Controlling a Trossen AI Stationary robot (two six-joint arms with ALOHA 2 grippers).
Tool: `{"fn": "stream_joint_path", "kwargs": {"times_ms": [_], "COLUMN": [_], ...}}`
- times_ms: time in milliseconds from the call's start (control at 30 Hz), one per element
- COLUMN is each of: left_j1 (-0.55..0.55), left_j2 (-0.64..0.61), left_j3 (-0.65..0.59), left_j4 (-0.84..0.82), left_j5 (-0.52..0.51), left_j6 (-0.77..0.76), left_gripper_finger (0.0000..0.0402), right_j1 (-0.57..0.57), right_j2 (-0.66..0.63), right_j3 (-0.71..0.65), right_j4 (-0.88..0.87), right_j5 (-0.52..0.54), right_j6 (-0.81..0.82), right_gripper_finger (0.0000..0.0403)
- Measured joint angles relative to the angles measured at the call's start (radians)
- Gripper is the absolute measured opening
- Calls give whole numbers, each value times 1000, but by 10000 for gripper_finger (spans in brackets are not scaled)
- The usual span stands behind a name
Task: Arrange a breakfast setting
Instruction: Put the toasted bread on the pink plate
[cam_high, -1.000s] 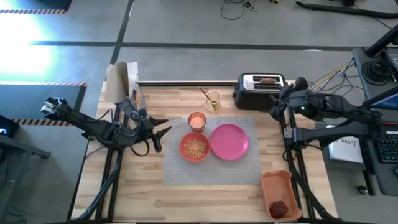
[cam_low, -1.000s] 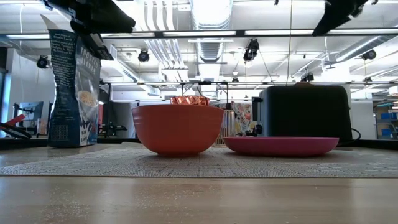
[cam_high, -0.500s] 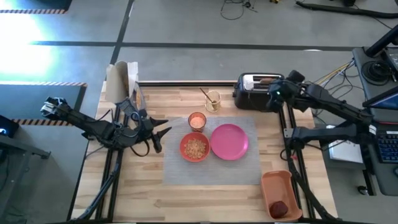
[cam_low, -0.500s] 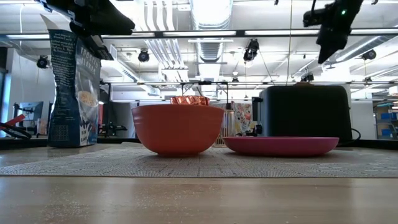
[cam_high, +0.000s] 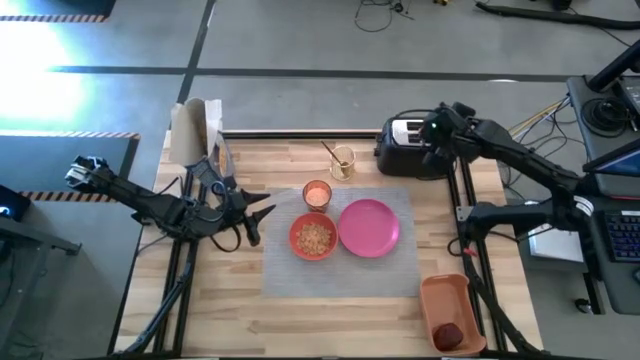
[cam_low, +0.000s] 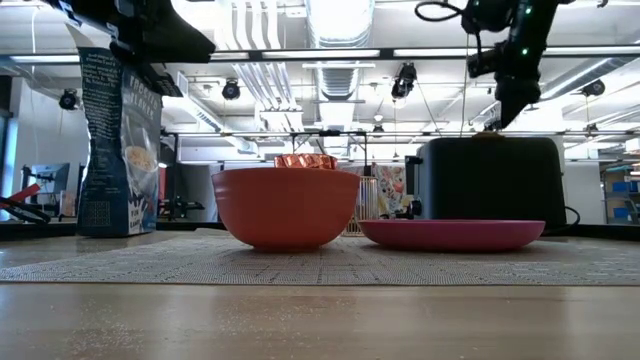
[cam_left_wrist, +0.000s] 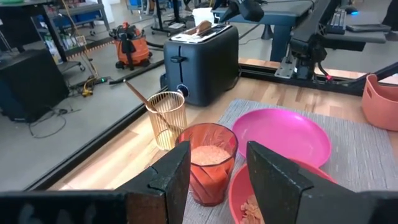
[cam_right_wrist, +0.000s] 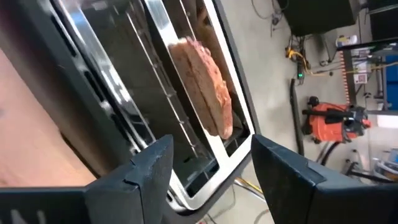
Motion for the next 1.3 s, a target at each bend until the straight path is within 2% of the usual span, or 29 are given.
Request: {"fn": "stream_joint_path", "kwargs": {"times_ms": [367, 600, 867, 1033, 1300], "left_j1": [0, 0, 0, 0, 0], "left_j2": [-14, -21, -27, -33, -39], "left_j3": [-22, -22, -22, -22, -22], "left_j4": [1, -20, -42, -58, -69], "left_j5": [0, -2, -9, -13, -15], "left_j6": [-18, -16, -15, -15, -23], "left_gripper_finger": [139, 139, 139, 139, 139], "right_j1": [-40, -64, -105, -120, -128], "right_j2": [72, 82, 94, 125, 158], "right_j3": [0, 0, 0, 0, 0], "right_j4": [8, 95, 125, 125, 125], "right_j5": [3, -1, -69, -85, -120], "right_j6": [-44, -97, -93, -96, -110], "right_gripper_finger": [207, 207, 204, 178, 111]}}
